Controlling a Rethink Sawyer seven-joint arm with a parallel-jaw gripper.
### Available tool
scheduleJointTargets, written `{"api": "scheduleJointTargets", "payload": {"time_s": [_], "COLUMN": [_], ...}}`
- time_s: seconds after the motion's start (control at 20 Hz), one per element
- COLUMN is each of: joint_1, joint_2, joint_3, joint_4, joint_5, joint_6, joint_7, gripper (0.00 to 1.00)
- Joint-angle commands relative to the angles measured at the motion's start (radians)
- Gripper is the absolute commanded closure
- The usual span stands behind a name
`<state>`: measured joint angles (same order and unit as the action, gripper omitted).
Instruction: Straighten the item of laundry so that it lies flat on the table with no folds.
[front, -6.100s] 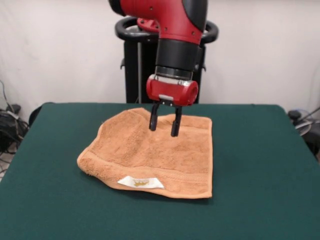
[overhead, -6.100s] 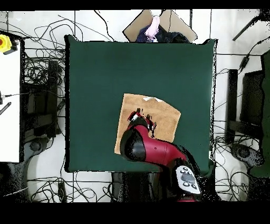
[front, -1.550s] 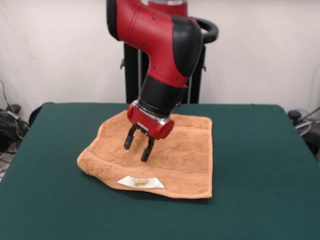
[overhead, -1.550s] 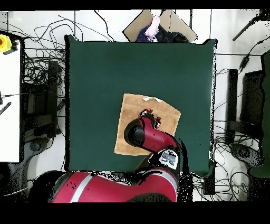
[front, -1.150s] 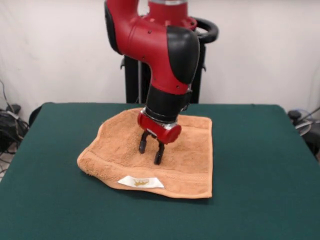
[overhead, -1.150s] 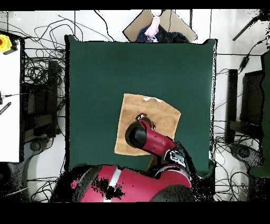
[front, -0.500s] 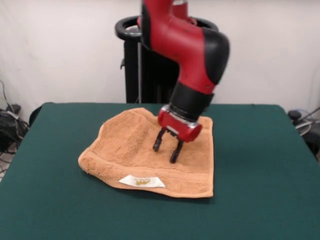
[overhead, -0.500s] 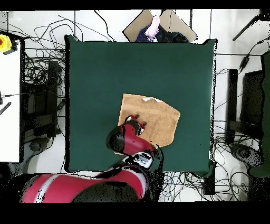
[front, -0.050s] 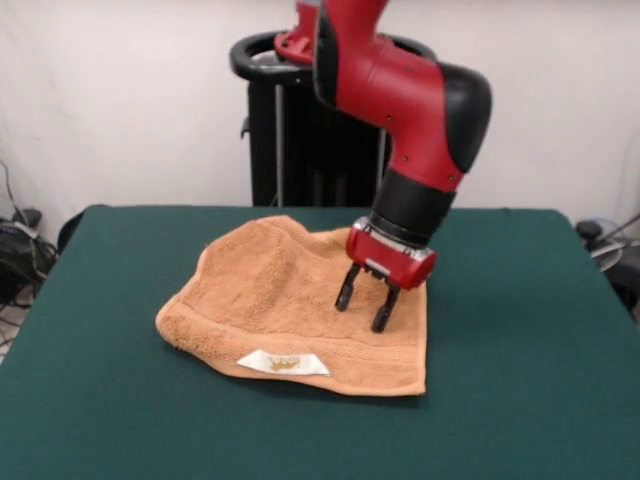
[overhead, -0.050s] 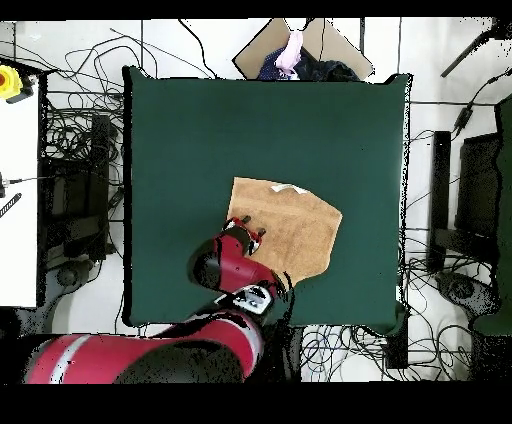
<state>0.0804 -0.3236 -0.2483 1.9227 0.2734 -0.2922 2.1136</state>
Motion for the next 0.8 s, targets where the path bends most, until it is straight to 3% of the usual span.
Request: {"api": "scheduleJointTargets", "payload": {"time_s": [0.05, 0.4, 0.8], "joint_1": [-0.254, -0.102, -0.004], "joint_2": [0.017, -0.005, -0.013], "joint_3": [0.307, 0.125, 0.008], "joint_4": [-0.077, -0.052, -0.042], "joint_5": [-0.183, -0.024, 0.092], "joint_6": [-0.090, -0.028, 0.040], "joint_7": [0.225, 0.197, 0.152], "gripper": [0.00, 0.00, 0.00]}}
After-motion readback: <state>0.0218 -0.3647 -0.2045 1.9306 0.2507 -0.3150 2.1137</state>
